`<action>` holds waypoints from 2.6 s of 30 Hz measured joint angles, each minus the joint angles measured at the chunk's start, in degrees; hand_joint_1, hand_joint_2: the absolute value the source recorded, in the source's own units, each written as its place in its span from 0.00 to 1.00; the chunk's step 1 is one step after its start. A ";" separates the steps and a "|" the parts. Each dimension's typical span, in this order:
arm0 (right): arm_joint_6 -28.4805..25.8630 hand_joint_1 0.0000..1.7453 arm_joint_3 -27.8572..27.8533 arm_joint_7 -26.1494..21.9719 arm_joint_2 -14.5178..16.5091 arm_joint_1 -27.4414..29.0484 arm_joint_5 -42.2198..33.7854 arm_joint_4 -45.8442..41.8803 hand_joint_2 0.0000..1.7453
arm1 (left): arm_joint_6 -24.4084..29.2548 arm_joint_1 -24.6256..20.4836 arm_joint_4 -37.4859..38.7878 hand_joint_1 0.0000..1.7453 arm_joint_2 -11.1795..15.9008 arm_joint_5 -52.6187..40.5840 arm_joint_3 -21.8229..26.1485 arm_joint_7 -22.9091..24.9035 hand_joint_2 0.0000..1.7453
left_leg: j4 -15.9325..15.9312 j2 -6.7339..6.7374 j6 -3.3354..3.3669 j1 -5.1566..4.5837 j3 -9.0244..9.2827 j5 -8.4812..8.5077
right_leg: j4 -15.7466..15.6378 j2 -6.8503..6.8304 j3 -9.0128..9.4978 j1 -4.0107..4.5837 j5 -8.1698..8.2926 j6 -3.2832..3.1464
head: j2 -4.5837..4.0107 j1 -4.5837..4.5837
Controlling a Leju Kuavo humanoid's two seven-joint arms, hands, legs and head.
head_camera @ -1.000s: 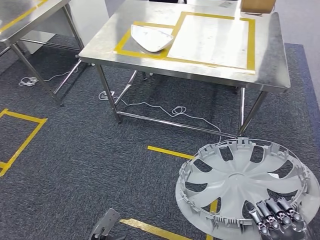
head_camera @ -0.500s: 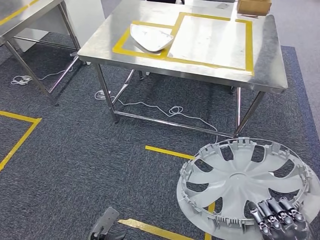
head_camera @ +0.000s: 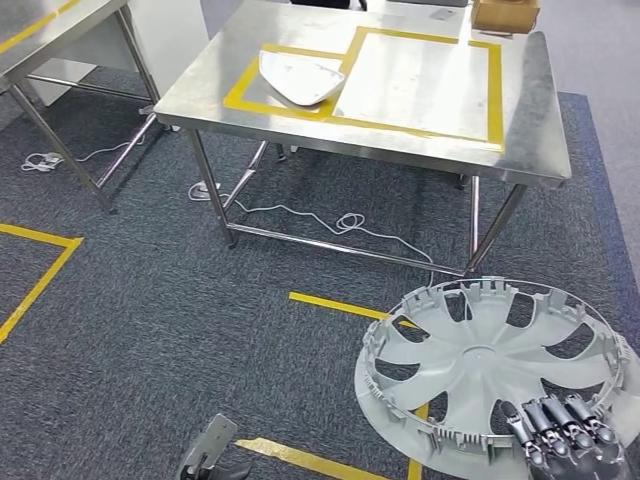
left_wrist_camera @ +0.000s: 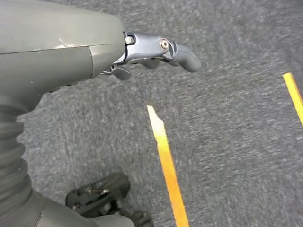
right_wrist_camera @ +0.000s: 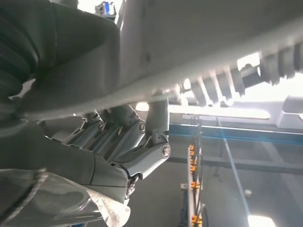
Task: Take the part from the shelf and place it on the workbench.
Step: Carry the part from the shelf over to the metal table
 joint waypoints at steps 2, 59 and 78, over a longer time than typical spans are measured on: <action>0.00 1.00 0.08 0.03 0.01 -0.17 -0.01 0.00 1.00 | 0.00 0.12 0.00 0.00 -0.06 0.04 -0.01 -0.04 1.00 | -0.21 1.00 0.03 0.16 0.05 0.04 | 7.03 -0.77 -3.37 -0.34 -3.33 0.61 | 0.00 0.13; -0.15 1.00 -1.33 -3.45 1.57 -1.85 0.05 0.56 1.00 | 0.18 -0.12 -0.02 0.00 0.17 1.24 0.05 5.64 1.00 | 3.96 -1.56 -1.78 -0.88 -1.48 -2.61 | -2.12 0.92 1.14 0.11 2.05 -1.21 | 0.00 -0.68; -0.15 1.00 -0.99 -2.18 1.56 -3.44 0.09 2.10 1.00 | -2.11 -0.36 -0.02 0.00 0.39 1.28 0.03 5.84 1.00 | 0.05 -0.65 0.29 -0.33 0.52 -0.62 | 6.41 -0.69 -3.30 -0.17 -2.51 0.06 | 0.00 -0.27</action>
